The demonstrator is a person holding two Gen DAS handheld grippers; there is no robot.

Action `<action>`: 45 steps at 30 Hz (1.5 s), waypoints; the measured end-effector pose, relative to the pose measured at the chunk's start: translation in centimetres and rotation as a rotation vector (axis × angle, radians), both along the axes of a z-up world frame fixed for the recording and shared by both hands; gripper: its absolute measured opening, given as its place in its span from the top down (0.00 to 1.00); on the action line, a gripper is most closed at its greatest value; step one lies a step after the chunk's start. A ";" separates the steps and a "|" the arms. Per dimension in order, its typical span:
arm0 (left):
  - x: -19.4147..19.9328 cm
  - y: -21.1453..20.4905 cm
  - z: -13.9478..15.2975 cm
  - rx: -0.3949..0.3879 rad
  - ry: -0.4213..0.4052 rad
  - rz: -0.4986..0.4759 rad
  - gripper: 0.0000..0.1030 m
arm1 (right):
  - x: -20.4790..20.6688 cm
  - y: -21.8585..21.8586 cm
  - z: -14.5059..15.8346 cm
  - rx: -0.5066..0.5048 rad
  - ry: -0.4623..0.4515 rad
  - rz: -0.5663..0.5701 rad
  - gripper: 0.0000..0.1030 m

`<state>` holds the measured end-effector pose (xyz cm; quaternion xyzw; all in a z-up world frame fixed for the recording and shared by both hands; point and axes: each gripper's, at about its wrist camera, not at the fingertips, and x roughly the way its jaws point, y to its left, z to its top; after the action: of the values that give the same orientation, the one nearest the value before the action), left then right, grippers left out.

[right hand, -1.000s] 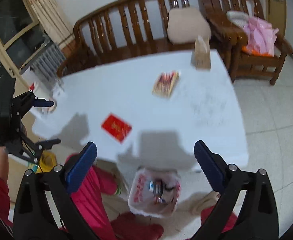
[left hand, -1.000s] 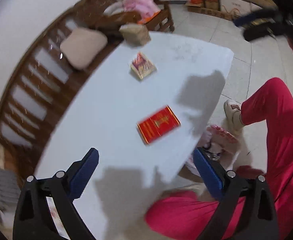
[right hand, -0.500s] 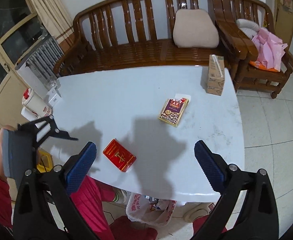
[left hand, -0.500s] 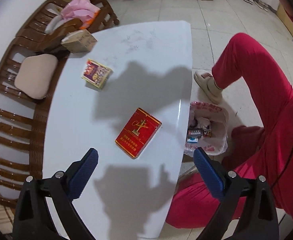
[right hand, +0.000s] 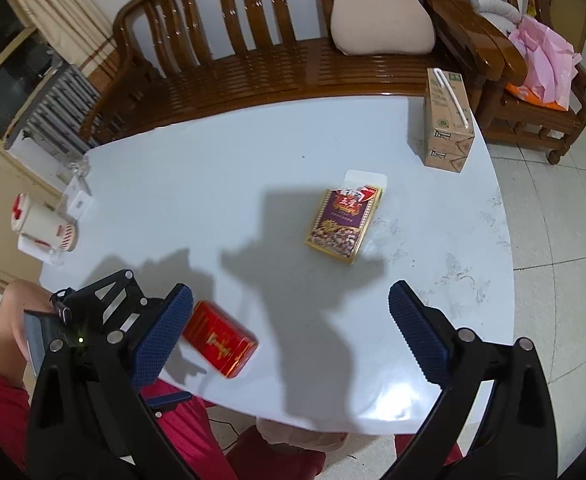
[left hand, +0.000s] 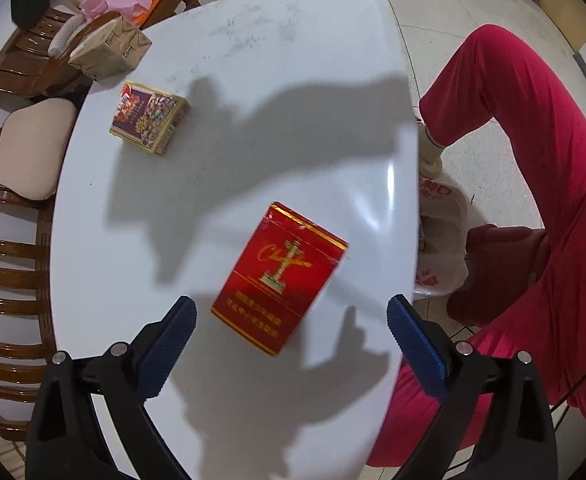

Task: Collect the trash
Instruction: 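Close the left tool on the red cigarette pack while the right tool grasps the card box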

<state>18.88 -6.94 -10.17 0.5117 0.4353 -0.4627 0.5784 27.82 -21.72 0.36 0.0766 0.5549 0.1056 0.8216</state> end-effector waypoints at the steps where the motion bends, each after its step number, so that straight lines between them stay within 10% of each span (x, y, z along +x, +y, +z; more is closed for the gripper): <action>1: 0.3 -0.1 -0.2 -0.001 0.005 0.001 0.09 | 0.5 -0.1 -0.5 -0.003 0.010 -0.004 0.07; 29: 3.8 0.3 -3.6 -0.050 0.113 0.034 0.09 | 9.7 1.3 -12.6 -0.137 0.134 -0.018 0.07; 34: 4.3 0.5 -3.6 -0.069 0.153 0.063 0.09 | 9.8 1.0 -13.6 -0.114 0.160 -0.012 0.31; 45: 5.0 2.0 -3.1 -0.099 0.193 0.078 0.23 | 9.5 1.1 -13.9 -0.117 0.151 0.001 0.39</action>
<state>23.86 -4.97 -13.26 0.4180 0.4851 -0.5080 0.5760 37.32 -20.62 -13.54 0.0359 0.6204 0.0673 0.7806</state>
